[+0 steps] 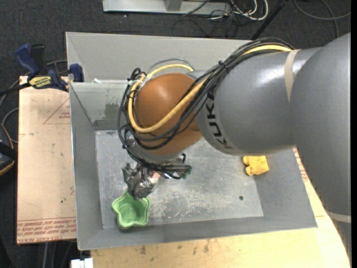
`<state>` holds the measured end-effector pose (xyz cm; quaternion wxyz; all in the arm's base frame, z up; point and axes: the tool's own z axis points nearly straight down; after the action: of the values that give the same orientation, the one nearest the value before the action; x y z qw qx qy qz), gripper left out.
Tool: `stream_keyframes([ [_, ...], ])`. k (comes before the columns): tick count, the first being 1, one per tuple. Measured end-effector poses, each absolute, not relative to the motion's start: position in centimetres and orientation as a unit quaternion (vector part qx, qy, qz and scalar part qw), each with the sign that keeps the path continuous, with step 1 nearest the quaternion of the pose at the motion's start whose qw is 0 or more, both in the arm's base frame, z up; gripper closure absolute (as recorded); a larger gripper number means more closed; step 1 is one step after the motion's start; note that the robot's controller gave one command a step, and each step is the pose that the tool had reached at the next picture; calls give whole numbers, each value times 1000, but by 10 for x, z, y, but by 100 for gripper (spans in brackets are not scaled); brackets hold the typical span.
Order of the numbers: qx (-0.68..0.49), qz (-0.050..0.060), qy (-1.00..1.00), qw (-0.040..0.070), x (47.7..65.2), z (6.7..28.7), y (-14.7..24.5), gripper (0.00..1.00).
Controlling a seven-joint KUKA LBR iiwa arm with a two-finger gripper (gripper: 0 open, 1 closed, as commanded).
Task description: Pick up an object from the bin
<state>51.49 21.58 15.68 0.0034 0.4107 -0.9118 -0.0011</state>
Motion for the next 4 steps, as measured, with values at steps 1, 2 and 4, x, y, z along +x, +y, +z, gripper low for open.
stream_keyframes([
  [1,426,0,-904,-4,518,220,200,100],
  [2,427,-1,-904,-2,517,217,201,0],
  [4,507,0,-862,-5,503,94,227,100],
])
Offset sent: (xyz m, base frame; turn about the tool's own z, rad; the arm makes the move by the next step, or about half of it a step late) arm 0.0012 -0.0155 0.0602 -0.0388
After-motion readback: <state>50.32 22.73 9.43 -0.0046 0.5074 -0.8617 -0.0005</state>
